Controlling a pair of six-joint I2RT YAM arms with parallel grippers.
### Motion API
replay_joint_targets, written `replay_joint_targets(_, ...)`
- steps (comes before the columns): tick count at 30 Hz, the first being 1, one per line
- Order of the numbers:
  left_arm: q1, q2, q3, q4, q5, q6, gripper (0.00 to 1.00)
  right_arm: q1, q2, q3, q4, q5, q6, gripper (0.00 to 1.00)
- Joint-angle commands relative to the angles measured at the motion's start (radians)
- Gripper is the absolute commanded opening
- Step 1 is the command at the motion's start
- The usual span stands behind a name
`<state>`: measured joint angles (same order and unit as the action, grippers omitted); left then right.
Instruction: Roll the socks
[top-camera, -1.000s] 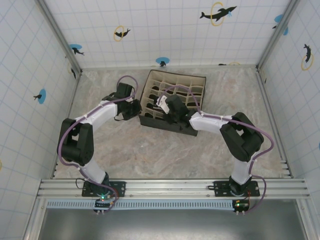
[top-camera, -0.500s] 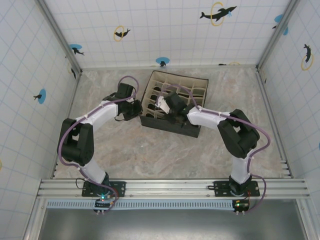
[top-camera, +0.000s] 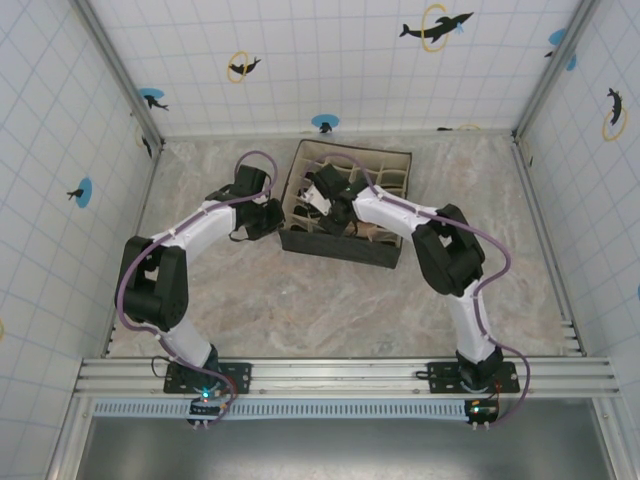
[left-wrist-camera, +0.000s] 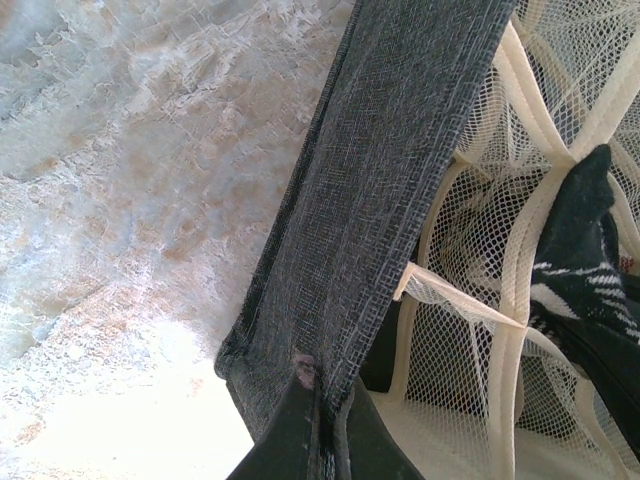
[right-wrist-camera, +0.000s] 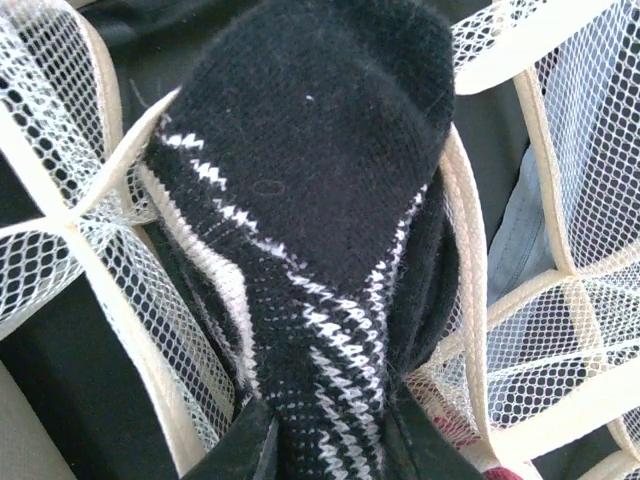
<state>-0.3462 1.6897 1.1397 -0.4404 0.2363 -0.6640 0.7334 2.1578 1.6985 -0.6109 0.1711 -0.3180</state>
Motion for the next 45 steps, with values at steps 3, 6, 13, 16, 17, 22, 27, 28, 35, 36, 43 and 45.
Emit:
replay_joint_targets(3, 0.029, 0.028, 0.014, -0.051, -0.055, -0.063, 0.0, 0.008, 0.083, 0.051, -0.242, 0.105, 0.031, 0.0)
replay_joint_targets(6, 0.029, 0.026, 0.018, -0.051, -0.06, -0.063, 0.0, 0.031, 0.064, 0.004, -0.197, 0.168, 0.015, 0.0)
replay_joint_targets(13, 0.029, 0.027, 0.018, -0.052, -0.063, -0.063, 0.0, 0.042, 0.079, -0.067, -0.159, 0.268, -0.013, 0.0)
replay_joint_targets(16, 0.029, 0.027, 0.02, -0.052, -0.061, -0.062, 0.0, 0.038, 0.09, -0.053, -0.157, 0.253, -0.005, 0.0)
replay_joint_targets(17, 0.029, 0.027, 0.021, -0.053, -0.061, -0.061, 0.0, 0.038, 0.094, -0.046, -0.156, 0.254, -0.005, 0.0)
replay_joint_targets(22, 0.029, 0.033, 0.032, -0.054, -0.055, -0.057, 0.0, 0.052, 0.156, 0.021, -0.203, 0.289, -0.003, 0.0)
replay_joint_targets(27, 0.029, 0.031, 0.035, -0.051, -0.038, -0.06, 0.0, 0.046, 0.138, 0.023, -0.182, 0.171, 0.024, 0.05)
replay_joint_targets(28, 0.029, 0.031, 0.038, -0.051, -0.033, -0.059, 0.0, 0.046, 0.101, 0.023, -0.175, 0.151, 0.026, 0.07)
replay_joint_targets(35, 0.029, 0.034, 0.047, -0.041, -0.003, -0.072, 0.0, 0.046, 0.057, 0.084, -0.186, 0.094, 0.024, 0.17)
replay_joint_targets(36, 0.029, 0.034, 0.049, -0.04, -0.002, -0.072, 0.0, 0.046, 0.055, 0.092, -0.19, 0.096, 0.024, 0.19)
replay_joint_targets(43, 0.029, 0.028, 0.051, -0.043, 0.004, -0.063, 0.0, 0.028, 0.023, 0.115, -0.172, 0.112, 0.054, 0.34)
replay_joint_targets(45, 0.029, 0.027, 0.054, -0.05, 0.003, -0.054, 0.0, 0.02, 0.007, 0.114, -0.155, 0.075, 0.065, 0.39)
